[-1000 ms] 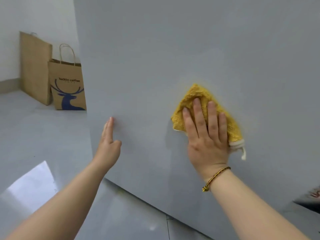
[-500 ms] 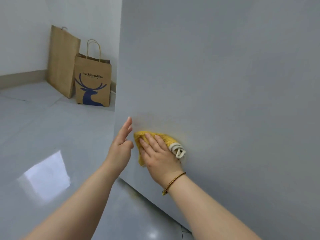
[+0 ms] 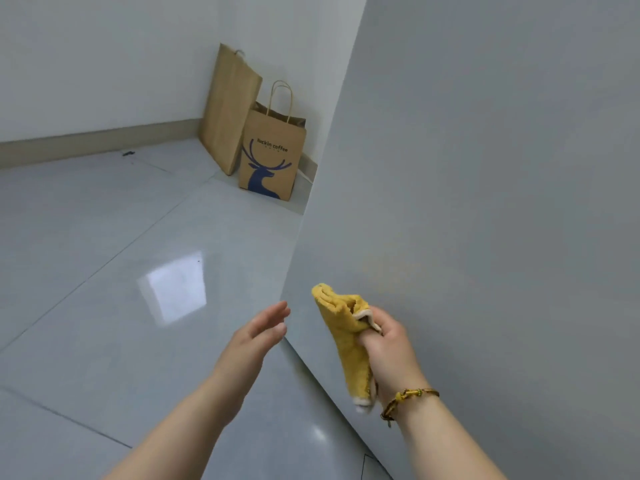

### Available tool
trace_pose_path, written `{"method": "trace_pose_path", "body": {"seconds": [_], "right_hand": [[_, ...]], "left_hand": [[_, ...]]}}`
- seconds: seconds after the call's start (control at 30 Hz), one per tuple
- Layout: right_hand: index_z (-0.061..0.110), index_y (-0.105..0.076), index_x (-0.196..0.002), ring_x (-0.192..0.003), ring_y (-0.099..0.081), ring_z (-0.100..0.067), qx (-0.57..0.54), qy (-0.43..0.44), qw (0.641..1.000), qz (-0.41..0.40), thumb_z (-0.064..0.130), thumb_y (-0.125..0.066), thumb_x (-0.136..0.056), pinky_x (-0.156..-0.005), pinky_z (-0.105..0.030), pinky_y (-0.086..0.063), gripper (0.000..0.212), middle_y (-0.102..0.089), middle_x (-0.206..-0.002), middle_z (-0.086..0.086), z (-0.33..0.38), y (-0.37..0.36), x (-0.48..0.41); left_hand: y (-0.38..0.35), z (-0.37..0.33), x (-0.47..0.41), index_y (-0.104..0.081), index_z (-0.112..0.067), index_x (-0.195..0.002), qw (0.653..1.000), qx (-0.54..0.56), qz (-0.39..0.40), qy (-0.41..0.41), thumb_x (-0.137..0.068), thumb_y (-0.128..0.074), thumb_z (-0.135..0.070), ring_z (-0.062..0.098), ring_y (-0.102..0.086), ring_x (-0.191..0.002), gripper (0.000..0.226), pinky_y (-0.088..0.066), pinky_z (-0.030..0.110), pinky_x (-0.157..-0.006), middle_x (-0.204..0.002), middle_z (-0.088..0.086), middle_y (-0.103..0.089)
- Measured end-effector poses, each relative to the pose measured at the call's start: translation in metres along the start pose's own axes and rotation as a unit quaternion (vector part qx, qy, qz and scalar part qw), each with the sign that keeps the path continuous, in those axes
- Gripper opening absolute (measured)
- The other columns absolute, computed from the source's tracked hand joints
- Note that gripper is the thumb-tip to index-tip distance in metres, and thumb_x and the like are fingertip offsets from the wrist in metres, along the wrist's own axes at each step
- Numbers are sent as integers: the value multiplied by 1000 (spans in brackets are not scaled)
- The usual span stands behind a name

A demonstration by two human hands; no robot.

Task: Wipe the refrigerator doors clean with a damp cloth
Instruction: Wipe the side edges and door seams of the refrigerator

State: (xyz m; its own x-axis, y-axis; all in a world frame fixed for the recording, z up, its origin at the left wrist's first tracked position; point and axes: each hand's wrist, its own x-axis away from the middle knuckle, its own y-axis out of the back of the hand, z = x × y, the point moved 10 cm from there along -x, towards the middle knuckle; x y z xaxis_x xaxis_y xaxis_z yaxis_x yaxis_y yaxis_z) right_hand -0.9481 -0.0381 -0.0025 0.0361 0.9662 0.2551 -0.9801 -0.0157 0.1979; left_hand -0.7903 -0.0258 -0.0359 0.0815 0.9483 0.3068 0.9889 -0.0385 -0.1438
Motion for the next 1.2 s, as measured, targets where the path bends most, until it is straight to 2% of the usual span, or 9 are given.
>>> {"method": "trace_pose_path", "body": {"seconds": [0.1, 0.2, 0.3, 0.4, 0.5, 0.6, 0.8, 1.07, 1.2], "right_hand": [[14, -67, -64, -60, -62, -17, -147, -59, 987, 28, -16, -32, -82, -61, -28, -50, 50, -66, -60, -1, 54, -10, 25], [10, -65, -74, -54, -64, -19, -234, -76, 967, 68, -12, -30, -84, -53, -30, -53, 43, -66, -61, -7, 137, -27, 49], [7, -64, -84, -59, -66, -23, -265, -92, 953, 118, -3, -35, -85, -54, -32, -55, 31, -68, -68, -12, 234, -48, 72], [9, -65, -93, -68, -69, -23, -241, -63, 960, 129, 13, -53, -73, -55, -33, -57, 24, -72, -78, -11, 328, -66, 85], [13, -64, -91, -72, -70, -20, -205, -18, 973, 101, 21, -69, -69, -58, -32, -57, 24, -73, -79, -6, 412, -86, 88], [16, -63, -85, -75, -67, -20, -187, 32, 980, 58, 16, -58, -83, -62, -31, -56, 6, -70, -80, -4, 489, -106, 93], [18, -62, -90, -85, -65, -21, -190, 85, 976, 57, 14, -51, -91, -78, -36, -54, 13, -69, -89, -4, 570, -141, 102], [21, -64, -80, -73, -66, -13, -166, 111, 980, 9, 15, -52, -91, -69, -29, -55, 17, -70, -73, 5, 606, -120, 66], [19, -63, -80, -80, -64, -20, -165, 115, 978, -49, 16, -51, -92, -79, -38, -53, 17, -67, -79, -2, 618, -98, 28]], "left_hand": [[-9, -51, 22, -40, -37, -118, 1000, 4, 23, 18, -83, -60, -30, 6, -50, -115, 40, -36, 26, -101, -124, -12, -52], [-3, -140, 42, -43, -30, -121, 1000, 22, 7, -21, -88, -53, -14, -7, -59, -92, 38, -46, 6, -74, -109, -12, -56], [6, -241, 72, -57, -25, -100, 998, 32, 32, -35, -89, -50, -9, -15, -61, -72, 21, -45, 1, -60, -96, -10, -62], [36, -346, 95, -56, -22, -98, 997, 37, 28, -65, -84, -57, -10, -7, -64, -71, 18, -48, 7, -59, -95, -4, -64], [73, -446, 114, -55, -24, -97, 993, 17, 14, -115, -73, -72, -25, 5, -65, -80, 29, -55, 18, -66, -94, -4, -65], [111, -523, 128, -54, -26, -92, 989, 8, -33, -142, -72, -73, -29, 16, -63, -89, 28, -56, 32, -77, -96, -1, -64], [145, -592, 138, -51, -25, -84, 984, 11, -94, -152, -80, -65, -24, 20, -61, -85, 14, -52, 41, -79, -90, 0, -62], [129, -630, 93, -54, -21, -86, 987, 33, -21, -154, -80, -64, -19, 20, -62, -83, 11, -50, 32, -66, -90, 4, -64], [109, -650, 48, -55, -21, -89, 987, 20, 13, -160, -80, -64, -19, 20, -63, -84, 13, -50, 31, -65, -91, 4, -65]]}}
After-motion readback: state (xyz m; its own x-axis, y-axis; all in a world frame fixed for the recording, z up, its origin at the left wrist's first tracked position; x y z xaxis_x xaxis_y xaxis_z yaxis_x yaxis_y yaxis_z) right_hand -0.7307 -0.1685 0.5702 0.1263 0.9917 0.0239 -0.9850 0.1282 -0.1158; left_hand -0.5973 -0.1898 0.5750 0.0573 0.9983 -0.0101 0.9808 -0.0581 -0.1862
